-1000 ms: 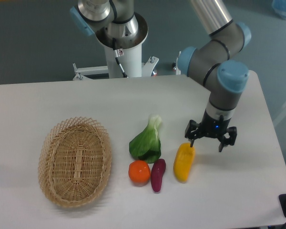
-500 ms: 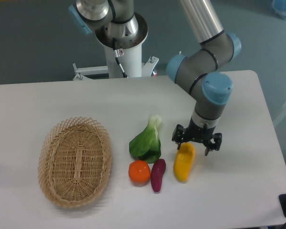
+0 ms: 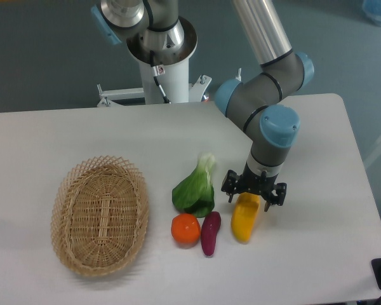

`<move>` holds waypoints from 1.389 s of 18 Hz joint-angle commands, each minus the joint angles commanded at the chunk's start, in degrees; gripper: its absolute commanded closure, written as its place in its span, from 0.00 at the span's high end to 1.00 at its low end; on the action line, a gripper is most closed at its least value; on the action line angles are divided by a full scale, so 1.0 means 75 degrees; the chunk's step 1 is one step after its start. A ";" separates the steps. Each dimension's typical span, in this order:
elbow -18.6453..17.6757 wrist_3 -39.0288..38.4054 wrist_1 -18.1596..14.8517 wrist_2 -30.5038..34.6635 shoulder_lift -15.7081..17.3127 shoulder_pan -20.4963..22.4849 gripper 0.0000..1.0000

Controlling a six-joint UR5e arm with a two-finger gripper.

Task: Pick up the mango from the table
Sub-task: 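Lower the open gripper around the yellow mango, then close the gripper on the yellow mango, then lift the held mango up off the table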

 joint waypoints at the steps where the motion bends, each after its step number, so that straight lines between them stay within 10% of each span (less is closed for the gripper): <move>1: 0.0000 0.0000 0.0024 0.0023 -0.0012 -0.0023 1.00; 10: -0.0023 -0.0035 0.0047 0.0188 0.0070 -0.0035 0.59; 25: 0.0726 0.0047 0.0013 0.0164 0.0995 0.0445 0.51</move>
